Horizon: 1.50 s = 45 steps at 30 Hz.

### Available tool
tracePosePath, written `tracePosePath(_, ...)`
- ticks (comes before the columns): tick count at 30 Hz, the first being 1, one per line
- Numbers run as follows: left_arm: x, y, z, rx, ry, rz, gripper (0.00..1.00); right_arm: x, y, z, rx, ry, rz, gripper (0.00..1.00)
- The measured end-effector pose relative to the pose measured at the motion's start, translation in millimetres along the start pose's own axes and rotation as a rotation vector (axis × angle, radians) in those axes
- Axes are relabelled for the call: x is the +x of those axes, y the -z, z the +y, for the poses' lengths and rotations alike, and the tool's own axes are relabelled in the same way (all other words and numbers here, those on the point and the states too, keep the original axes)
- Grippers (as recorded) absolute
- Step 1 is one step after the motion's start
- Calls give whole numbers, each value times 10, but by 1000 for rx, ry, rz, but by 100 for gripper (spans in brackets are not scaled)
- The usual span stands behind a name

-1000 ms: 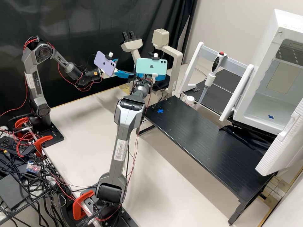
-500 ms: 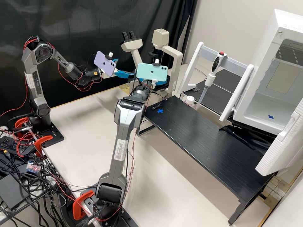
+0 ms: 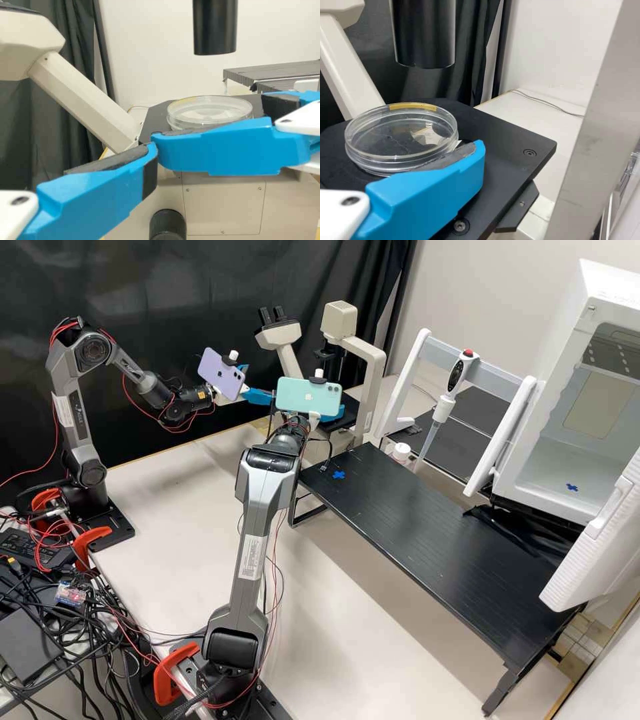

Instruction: Move the petri dish to the bench

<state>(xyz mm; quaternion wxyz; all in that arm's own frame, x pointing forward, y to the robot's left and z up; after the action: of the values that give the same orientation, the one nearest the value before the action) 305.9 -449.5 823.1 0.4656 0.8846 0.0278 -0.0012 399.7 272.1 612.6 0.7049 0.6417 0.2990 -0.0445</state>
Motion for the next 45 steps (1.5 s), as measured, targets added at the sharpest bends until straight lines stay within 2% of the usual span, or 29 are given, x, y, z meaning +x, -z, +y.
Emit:
tracePosePath(3,0,0,0,0,0,0,100,20,21,20,4,-6,7,100)
tracePosePath(7,0,3,0,-3,-1,3,100,57,-7,41,40,-5,5,100)
tracePosePath(8,0,3,0,-3,-1,3,100,61,-2,54,36,-2,13,100)
tracePosePath(12,0,3,0,-3,-1,3,100,72,-20,101,68,5,10,100)
tracePosePath(15,0,3,0,-3,-1,3,100,77,-26,123,74,10,10,100)
tracePosePath(18,0,1,0,-1,0,1,100,79,-37,140,96,8,7,100)
tracePosePath(24,0,0,0,0,0,0,100,77,-55,139,96,9,2,100)
tracePosePath(31,0,0,0,0,0,0,100,83,-83,132,58,2,-16,100)
tracePosePath(32,0,0,0,0,0,0,100,91,-99,117,58,2,-21,0)
tracePosePath(45,0,0,0,0,0,0,100,111,-172,95,53,-20,-62,0)
